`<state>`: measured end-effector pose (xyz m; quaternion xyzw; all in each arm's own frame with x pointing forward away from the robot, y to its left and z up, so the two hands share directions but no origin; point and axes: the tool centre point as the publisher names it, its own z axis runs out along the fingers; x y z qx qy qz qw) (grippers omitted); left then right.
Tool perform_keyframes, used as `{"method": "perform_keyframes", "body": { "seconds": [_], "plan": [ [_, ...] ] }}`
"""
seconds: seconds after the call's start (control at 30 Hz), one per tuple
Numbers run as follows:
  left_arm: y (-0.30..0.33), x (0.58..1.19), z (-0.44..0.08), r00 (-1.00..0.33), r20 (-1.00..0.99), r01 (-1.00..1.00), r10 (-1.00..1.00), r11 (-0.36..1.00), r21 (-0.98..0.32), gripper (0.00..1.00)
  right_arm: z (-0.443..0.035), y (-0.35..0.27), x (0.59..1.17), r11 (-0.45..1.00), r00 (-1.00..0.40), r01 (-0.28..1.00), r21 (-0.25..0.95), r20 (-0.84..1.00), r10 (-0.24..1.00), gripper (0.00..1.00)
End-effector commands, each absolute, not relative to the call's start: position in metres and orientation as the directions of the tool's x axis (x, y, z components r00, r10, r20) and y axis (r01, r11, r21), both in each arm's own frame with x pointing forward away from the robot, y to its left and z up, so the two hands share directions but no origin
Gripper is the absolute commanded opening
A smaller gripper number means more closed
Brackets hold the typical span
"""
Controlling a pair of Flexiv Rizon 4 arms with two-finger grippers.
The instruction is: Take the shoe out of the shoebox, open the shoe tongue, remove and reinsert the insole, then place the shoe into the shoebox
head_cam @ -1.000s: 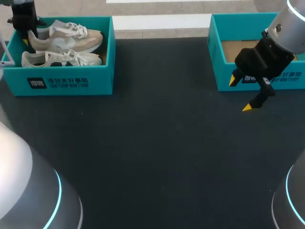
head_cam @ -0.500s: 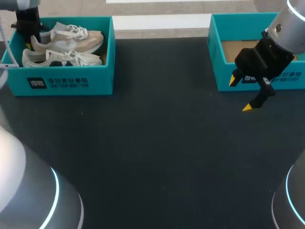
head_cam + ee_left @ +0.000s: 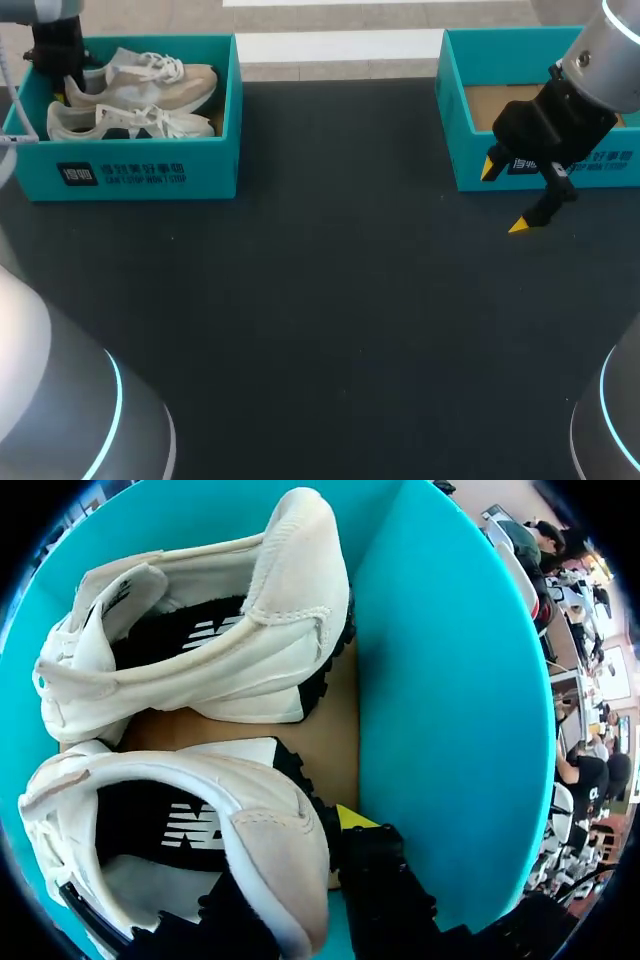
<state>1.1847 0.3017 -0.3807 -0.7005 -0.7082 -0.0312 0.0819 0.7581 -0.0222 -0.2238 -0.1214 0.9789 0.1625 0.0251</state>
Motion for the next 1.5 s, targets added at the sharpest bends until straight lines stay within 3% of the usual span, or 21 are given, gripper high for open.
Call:
{"method": "perform_keyframes", "body": {
  "seconds": [0.03, 0.37, 0.8, 1.5],
  "plan": [
    [0.301, 1.176, -0.388, 0.027, 0.157, 0.998, 0.987, -0.018, -0.063, 0.00, -0.225, -0.022, 0.759, 0.918, -0.969, -0.246, 0.311, -0.087, -0.230, 1.00],
    [0.300, 1.158, -0.385, 0.165, 0.107, 0.983, 0.980, -0.155, -0.101, 0.00, -0.225, -0.022, 0.759, 0.918, -0.969, -0.246, 0.311, -0.087, -0.230, 1.00],
    [0.301, 1.148, -0.386, 0.245, 0.094, 0.965, 0.965, -0.233, -0.122, 0.00, -0.225, -0.022, 0.759, 0.918, -0.969, -0.246, 0.311, -0.087, -0.230, 1.00],
    [0.304, 1.180, -0.380, 0.059, 0.065, 0.998, 0.996, -0.058, -0.021, 0.00, -0.225, -0.022, 0.759, 0.918, -0.969, -0.246, 0.311, -0.087, -0.230, 1.00]
  ]
}}
